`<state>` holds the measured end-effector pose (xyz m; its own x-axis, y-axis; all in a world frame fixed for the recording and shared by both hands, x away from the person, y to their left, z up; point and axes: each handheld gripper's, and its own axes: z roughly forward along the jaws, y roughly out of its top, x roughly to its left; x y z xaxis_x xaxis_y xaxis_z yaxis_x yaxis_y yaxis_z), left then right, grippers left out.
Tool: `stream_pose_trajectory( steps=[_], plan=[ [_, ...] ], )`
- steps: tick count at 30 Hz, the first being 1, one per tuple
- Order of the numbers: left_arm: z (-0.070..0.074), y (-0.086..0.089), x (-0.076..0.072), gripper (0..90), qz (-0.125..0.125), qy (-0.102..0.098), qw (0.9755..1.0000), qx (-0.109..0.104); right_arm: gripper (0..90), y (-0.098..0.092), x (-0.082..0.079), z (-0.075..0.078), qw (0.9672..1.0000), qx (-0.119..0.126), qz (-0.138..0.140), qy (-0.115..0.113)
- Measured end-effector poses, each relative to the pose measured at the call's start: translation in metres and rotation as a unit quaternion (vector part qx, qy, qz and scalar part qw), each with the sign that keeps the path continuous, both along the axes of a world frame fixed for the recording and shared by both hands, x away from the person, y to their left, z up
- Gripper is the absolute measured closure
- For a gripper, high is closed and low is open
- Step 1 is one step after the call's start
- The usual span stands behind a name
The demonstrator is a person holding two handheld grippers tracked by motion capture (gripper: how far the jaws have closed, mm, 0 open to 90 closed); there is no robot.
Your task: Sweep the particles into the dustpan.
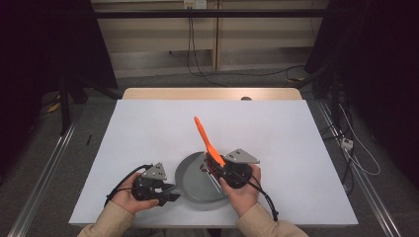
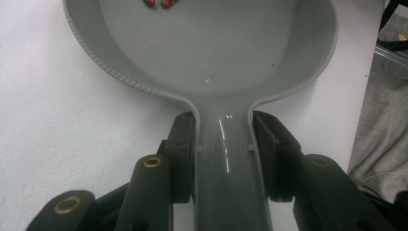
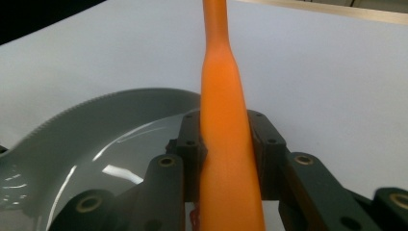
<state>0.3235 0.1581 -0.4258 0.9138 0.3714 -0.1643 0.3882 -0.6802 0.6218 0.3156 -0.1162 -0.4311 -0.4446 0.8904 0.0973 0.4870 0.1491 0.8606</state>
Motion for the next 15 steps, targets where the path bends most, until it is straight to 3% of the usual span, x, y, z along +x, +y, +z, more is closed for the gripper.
stream_pose_trajectory(
  steps=[6,8,15],
  plan=[
    [-0.001,0.000,-0.001,62.1,0.003,0.002,1.0000,-0.006,70.9,0.012,-0.002,0.004,0.9994,0.017,0.032,-0.001],
    [-0.001,0.001,-0.001,62.1,0.004,0.003,1.0000,-0.006,71.0,0.013,-0.001,0.007,0.9993,0.012,0.035,-0.007],
    [-0.001,0.001,-0.001,62.1,0.004,0.004,1.0000,-0.008,71.0,-0.008,0.007,0.020,0.9988,0.032,0.024,-0.027]
  ],
)
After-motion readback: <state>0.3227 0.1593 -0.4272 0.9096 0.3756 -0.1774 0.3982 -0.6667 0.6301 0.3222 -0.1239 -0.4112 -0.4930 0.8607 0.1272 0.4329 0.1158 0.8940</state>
